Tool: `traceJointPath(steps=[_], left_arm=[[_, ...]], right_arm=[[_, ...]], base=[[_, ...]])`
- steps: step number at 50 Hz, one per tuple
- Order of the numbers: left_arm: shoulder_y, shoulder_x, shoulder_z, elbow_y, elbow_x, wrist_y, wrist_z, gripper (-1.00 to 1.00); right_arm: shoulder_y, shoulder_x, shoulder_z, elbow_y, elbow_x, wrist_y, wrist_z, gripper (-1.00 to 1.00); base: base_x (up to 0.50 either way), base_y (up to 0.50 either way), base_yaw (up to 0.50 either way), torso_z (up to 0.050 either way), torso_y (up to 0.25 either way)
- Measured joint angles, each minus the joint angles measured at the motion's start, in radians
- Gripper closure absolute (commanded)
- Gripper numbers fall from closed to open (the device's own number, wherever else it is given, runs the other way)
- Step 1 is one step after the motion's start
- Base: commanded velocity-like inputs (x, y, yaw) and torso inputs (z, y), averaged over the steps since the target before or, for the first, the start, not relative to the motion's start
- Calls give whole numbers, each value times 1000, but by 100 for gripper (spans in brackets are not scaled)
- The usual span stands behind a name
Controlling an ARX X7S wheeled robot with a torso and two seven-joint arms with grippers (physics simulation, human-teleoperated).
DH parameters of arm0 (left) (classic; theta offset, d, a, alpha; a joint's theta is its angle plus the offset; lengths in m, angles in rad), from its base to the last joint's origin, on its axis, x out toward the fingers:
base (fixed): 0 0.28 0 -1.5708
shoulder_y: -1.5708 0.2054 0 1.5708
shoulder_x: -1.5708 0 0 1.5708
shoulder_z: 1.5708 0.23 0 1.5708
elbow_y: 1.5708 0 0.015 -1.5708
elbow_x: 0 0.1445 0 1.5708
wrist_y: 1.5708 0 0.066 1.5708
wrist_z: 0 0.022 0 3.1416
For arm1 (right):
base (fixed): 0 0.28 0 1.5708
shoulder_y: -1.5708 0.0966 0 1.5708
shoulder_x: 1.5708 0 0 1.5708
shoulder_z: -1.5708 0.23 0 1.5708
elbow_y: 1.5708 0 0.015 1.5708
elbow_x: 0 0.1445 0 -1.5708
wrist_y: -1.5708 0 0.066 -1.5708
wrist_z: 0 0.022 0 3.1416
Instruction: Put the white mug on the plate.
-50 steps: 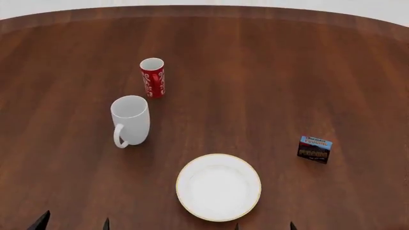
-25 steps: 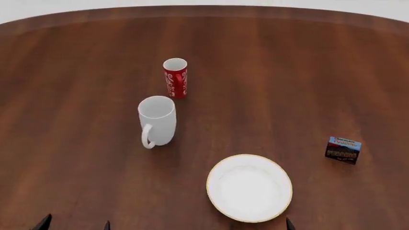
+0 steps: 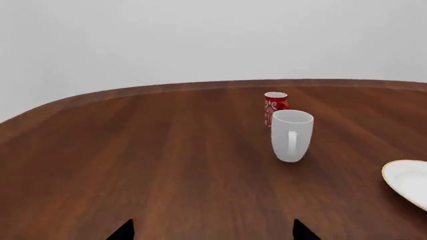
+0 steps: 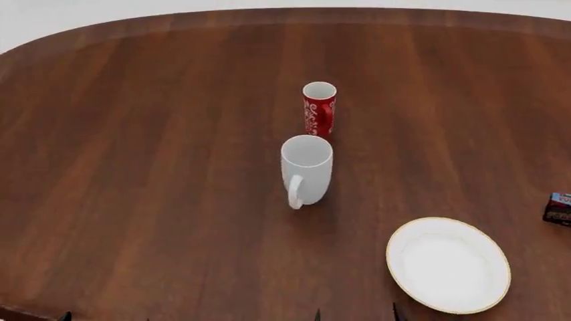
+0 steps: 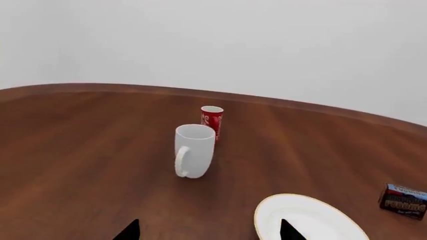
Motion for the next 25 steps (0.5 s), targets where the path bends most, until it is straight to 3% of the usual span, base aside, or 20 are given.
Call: traceJointPath(steps=[11, 19, 25], left_arm=[[3, -6, 5, -16, -16, 9, -4, -100], [8, -13, 10, -20, -26, 17, -5, -100], [10, -12, 19, -35, -30, 29, -4, -100]], right_arm=[[2, 4, -7, 4, 10, -4, 7, -100], [10, 2, -12, 15, 19, 3, 16, -100], [13, 8, -26, 17, 6, 2, 22, -100]], base=[[2, 487, 0, 0, 0], [0, -5, 0, 0, 0], [500, 12, 0, 0, 0]])
